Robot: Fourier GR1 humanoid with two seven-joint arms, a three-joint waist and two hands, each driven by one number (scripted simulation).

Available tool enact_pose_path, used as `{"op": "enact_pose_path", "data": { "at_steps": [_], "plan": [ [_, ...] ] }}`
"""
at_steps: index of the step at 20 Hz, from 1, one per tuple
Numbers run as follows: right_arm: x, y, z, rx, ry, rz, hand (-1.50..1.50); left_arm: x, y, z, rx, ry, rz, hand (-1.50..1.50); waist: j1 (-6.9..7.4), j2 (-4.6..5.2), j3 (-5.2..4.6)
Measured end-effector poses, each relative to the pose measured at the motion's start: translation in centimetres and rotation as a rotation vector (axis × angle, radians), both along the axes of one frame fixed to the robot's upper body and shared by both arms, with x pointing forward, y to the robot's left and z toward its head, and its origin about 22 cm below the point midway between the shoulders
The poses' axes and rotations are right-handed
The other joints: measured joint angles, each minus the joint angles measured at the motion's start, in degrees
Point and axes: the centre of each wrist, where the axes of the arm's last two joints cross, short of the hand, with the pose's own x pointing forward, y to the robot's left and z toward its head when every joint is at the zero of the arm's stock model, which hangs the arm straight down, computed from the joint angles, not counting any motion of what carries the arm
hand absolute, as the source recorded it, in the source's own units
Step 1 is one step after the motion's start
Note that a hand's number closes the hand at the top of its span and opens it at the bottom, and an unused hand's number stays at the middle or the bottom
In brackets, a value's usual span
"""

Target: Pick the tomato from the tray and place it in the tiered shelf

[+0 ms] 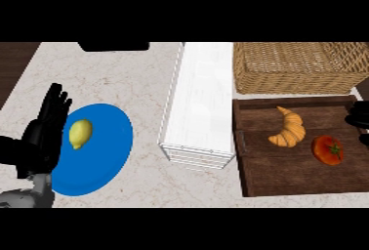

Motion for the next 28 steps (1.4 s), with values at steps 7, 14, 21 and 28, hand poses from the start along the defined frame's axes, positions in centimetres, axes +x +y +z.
{"op": "enact_pose_path", "data": {
  "at_steps": [7,14,21,28],
  "plan": [
    [-0.9,-2.7,-6.3,-0.162,-0.166,-0.022,-1.50,-0.3,-0.2,-0.2,0.005,-0.007,-0.003,0.00,0.52,0.24,-0.23],
    [-0.5,-7.2,-12.3,-0.285,-0.223,-0.063,-1.50,-0.2,-1.1,0.4,0.009,-0.001,-0.019,0.00,1.35,0.29,-0.46],
    [1.5,-9.1,-15.1,-0.292,-0.207,-0.091,-1.50,0.1,-1.3,0.7,0.011,0.004,-0.025,0.00,1.59,0.27,-0.55],
    [2.6,-9.0,-18.2,-0.316,-0.184,-0.100,-1.50,-0.7,-1.0,0.5,0.011,0.002,-0.023,0.00,1.57,0.22,-0.60]
  ]
}}
